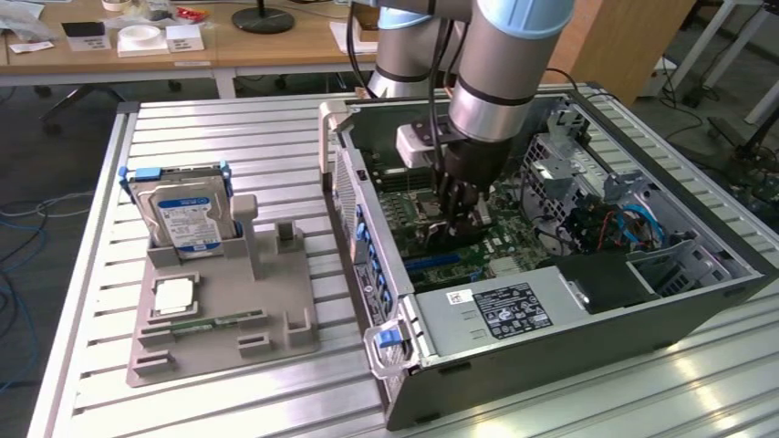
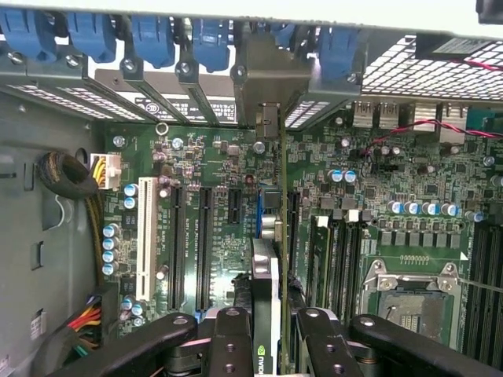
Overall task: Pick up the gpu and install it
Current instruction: 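Insert the gpu into the slot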
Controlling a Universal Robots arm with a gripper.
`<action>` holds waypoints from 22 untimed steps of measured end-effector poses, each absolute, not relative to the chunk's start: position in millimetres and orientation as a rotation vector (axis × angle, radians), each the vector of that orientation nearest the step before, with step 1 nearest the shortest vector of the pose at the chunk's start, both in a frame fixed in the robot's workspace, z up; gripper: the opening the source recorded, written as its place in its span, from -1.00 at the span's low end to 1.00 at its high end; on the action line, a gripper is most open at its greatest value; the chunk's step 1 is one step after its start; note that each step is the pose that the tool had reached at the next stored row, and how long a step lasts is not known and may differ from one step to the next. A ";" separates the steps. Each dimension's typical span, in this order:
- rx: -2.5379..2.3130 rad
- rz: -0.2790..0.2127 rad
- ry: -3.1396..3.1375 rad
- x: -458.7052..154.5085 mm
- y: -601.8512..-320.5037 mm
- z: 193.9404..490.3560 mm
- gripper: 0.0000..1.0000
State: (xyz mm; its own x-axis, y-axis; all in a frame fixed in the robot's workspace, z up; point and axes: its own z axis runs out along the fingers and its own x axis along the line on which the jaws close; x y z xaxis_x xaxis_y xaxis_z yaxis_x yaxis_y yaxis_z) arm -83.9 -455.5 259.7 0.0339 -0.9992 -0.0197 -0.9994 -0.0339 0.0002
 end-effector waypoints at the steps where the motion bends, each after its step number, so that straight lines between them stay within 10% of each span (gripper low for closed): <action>1: -2.249 0.022 2.174 -84.0 -455.5 259.3 -0.47; 22: -2.249 0.023 2.174 -84.3 -455.5 254.4 -0.47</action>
